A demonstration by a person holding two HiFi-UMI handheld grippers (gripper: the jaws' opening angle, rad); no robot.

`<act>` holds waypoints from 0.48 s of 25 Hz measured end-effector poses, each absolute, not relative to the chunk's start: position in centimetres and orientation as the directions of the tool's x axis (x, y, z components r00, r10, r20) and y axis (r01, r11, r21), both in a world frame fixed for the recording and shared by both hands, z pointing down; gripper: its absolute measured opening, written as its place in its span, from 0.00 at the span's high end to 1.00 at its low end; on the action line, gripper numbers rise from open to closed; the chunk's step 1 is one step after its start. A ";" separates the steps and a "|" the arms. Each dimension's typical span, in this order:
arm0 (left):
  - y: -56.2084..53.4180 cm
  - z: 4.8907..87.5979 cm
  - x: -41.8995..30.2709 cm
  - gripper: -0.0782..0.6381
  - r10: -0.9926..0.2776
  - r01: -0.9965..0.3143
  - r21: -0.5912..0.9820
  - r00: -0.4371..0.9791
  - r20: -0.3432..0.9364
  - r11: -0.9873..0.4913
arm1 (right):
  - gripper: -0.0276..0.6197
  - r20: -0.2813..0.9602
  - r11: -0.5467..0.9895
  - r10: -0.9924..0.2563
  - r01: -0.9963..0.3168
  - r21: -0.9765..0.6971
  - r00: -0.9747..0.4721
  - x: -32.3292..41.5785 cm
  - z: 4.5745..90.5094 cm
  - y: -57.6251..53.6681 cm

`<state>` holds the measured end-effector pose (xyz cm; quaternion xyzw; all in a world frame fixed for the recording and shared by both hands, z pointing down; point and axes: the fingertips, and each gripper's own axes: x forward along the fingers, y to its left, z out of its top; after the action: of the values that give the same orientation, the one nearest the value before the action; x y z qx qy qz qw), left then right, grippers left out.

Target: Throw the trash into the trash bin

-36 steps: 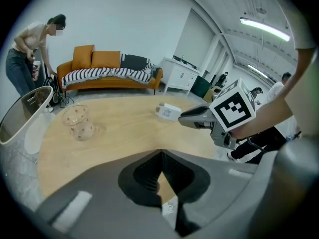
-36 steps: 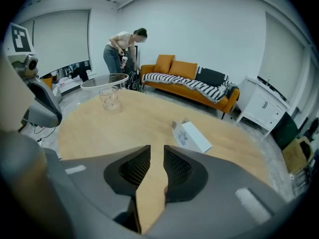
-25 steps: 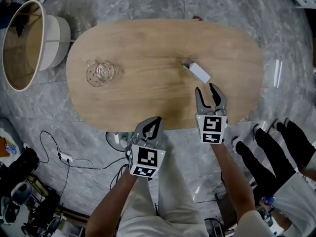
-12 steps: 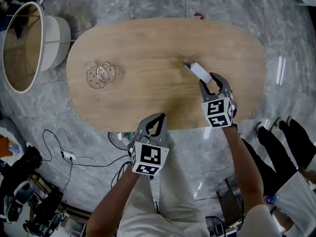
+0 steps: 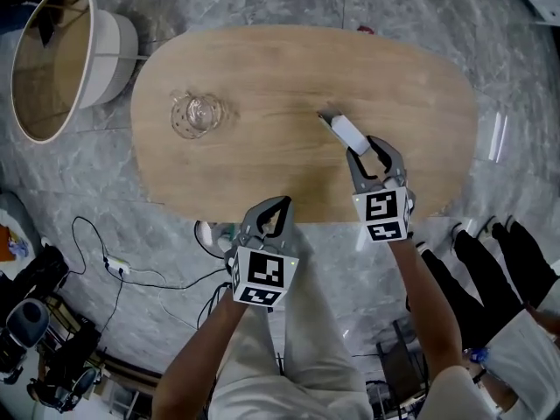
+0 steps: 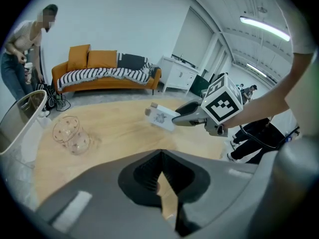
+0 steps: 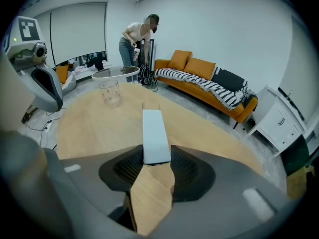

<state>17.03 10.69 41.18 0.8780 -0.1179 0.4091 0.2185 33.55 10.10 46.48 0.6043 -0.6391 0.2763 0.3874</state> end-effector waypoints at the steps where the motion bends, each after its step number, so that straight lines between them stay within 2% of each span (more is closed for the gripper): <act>1: 10.8 41.0 16.6 0.89 -0.034 -0.391 0.287 0.639 0.769 -0.874 | 0.65 0.827 0.119 -0.562 -0.987 0.112 0.026 32.8 46.3 10.1; 12: 12.2 39.5 10.8 0.89 -0.095 -0.456 0.273 0.636 0.766 -0.847 | 0.65 0.798 0.195 -0.599 -0.979 0.061 -0.070 24.3 43.7 9.5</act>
<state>10.82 12.24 39.53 0.8752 -0.1575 0.3967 0.2276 24.32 9.46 43.68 0.5779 -0.6827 0.2621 0.3622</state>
